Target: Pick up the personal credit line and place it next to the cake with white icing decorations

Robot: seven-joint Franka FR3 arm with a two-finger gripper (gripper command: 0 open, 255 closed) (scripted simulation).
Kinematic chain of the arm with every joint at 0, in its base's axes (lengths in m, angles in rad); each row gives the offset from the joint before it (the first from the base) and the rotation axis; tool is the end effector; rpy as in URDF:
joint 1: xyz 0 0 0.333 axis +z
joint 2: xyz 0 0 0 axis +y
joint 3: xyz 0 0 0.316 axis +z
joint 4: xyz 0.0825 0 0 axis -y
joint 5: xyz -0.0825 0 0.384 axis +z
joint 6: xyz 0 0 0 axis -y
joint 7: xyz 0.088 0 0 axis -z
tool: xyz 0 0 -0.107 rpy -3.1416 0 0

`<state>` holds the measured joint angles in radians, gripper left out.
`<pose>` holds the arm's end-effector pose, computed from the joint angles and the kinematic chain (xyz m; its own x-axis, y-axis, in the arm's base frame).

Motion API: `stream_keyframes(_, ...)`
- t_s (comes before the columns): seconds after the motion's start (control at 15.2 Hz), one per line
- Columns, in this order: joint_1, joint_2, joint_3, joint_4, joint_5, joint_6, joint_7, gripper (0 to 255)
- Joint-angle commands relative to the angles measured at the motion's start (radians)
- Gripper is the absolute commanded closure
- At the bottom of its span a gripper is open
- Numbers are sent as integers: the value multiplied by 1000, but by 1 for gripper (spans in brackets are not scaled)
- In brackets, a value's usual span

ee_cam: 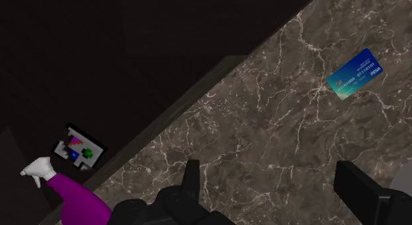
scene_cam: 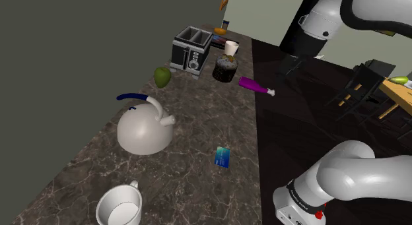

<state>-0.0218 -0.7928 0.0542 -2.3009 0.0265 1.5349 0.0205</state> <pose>0.3017 0.0187 0.6148 0.9997 -0.0023 0.0263 -0.0026 -0.9999 0.0116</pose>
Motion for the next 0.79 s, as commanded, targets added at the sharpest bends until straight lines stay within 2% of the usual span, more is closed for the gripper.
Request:
stream_keyframes(0.0, 0, 0, 0, 0, 0, 0, 0, 0)
stream_keyframes(0.4, -27, -113, 151, -207, 94, 122, 281, 0)
stream_keyframes(0.73, -36, -146, 306, -328, 195, 234, 523, 0)
